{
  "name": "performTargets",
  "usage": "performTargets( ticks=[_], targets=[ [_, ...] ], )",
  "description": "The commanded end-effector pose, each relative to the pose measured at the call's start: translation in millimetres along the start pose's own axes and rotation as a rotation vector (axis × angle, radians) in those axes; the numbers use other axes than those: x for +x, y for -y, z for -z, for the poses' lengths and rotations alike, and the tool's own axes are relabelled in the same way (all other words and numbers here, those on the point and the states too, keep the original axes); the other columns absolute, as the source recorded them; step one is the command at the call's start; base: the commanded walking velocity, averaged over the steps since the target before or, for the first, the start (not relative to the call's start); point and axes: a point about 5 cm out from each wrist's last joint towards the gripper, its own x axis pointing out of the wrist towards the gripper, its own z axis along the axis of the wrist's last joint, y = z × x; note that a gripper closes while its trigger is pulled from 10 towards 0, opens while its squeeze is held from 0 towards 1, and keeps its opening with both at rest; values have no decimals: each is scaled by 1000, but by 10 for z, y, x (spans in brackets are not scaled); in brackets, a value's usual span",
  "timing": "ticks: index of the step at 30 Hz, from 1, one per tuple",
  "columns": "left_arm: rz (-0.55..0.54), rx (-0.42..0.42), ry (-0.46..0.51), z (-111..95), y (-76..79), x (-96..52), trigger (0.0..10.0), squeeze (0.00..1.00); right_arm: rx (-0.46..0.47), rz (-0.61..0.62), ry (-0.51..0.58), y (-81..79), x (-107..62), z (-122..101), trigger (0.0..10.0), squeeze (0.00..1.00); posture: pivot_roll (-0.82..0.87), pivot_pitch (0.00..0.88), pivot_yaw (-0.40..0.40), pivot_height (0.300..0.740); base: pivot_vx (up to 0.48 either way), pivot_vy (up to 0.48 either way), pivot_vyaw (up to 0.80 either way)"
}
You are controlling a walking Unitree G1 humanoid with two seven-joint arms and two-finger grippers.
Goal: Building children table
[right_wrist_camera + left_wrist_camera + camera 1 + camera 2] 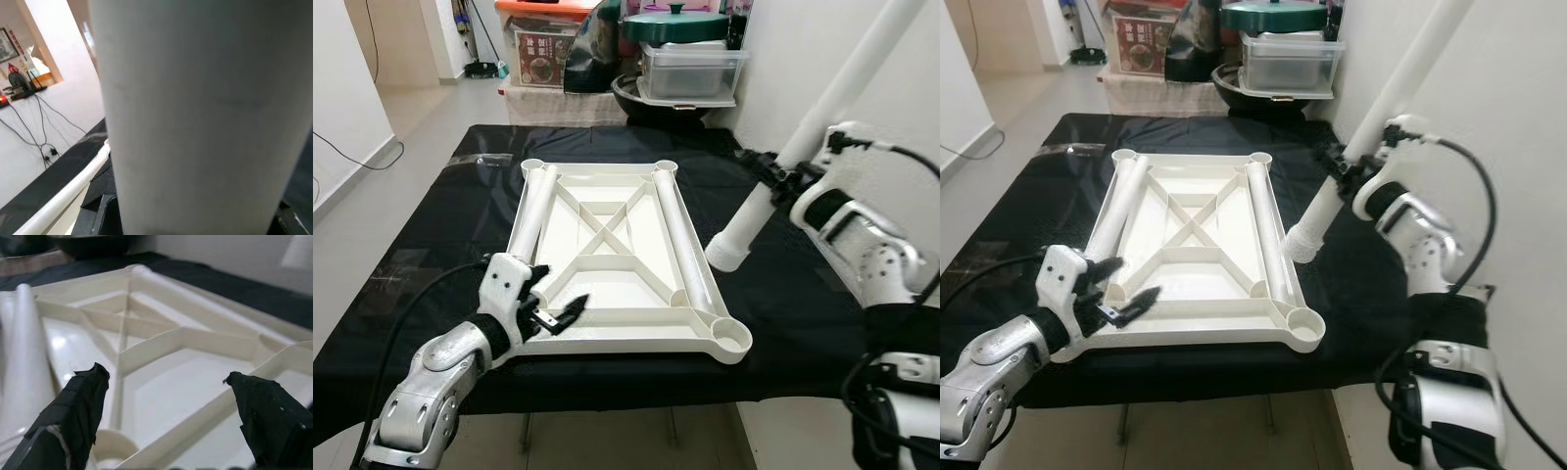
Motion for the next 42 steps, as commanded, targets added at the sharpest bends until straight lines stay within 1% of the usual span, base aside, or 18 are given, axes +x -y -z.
performTargets(
  ticks=[1, 2, 4, 7, 8, 9, 10, 13, 21, 24, 26, 27, 29, 32, 39, 40, 42],
  targets=[
    [-3, 17, -13, 37, 14, -7, 10000, 0, -9, -14, 25, -15, 16, -70, 0, 0, 60, 0, -85, 740, 0, 0, 0],
    [9, 25, -29, 71, 54, -15, 10000, 0, -16, -27, 17, -7, 16, -47, 0, 0, 61, 0, -83, 740, 0, 0, 0],
    [7, 13, -41, 97, 70, -24, 10000, 0, -23, -44, 16, -17, 17, -35, 0, 0, 63, 0, -82, 740, 0, 0, 0],
    [-1, 8, -53, 122, 61, -37, 10000, 0, -31, -57, 13, -18, 19, -26, 0, 0, 64, 0, -85, 740, 0, 0, 0],
    [-25, 5, -61, 142, 21, -53, 10000, 0, -42, -71, 6, -16, 27, -18, 0, 0, 66, 0, -87, 740, 0, 0, 0],
    [-25, 5, -61, 142, 21, -53, 10000, 0, -42, -71, 6, -16, 27, -18, 0, 0, 66, 0, -87, 740, 0, 0, 0],
    [-65, 5, -67, 156, -52, -73, 10000, 0, -58, -80, -6, -11, 42, -5, 0, 0, 66, 0, -89, 740, 0, 0, 0],
    [-80, 2, -66, 159, -67, -74, 10000, 0, -63, -85, -12, -11, 48, 5, 0, 0, 68, 0, -92, 740, 0, 0, 0],
    [-87, -4, -69, 182, -42, -76, 10000, 0, -74, -104, -34, -13, 32, 59, 0, 0, 64, 0, -93, 740, 0, 0, 0],
    [-88, -7, -69, 187, -38, -75, 10000, 0, -82, -133, -45, -25, 18, 87, 0, 0, 64, 0, -93, 740, 0, 0, 0],
    [-87, -9, -67, 187, -38, -75, 10000, 0, -88, -192, -51, -59, -7, 110, 0, 0, 63, 0, -93, 740, 0, 0, 0],
    [-87, -9, -67, 187, -38, -75, 10000, 0, -88, -192, -51, -59, -7, 110, 0, 0, 63, 0, -93, 740, 0, 0, 0],
    [-87, -10, -67, 190, -38, -74, 10000, 0, -99, -237, -65, -80, -29, 138, 0, 0, 62, 0, -91, 740, 0, 0, 0],
    [-87, -10, -68, 193, -37, -73, 10000, 0, -107, -258, -80, -80, -44, 165, 0, 0, 62, 0, -94, 740, 0, 0, 0],
    [-86, -11, -70, 203, -28, -69, 10000, 0, -136, -279, -116, -63, -63, 223, 0, 0, 62, 0, -94, 740, 0, 0, 0],
    [-85, -12, -71, 207, -23, -73, 10000, 0, -162, -282, -133, -47, -75, 244, 0, 0, 66, 0, -97, 740, 0, 0, 0],
    [-85, -12, -71, 207, -23, -73, 10000, 0, -162, -282, -133, -47, -75, 244, 0, 0, 66, 0, -97, 740, 0, 0, 0]
  ],
)
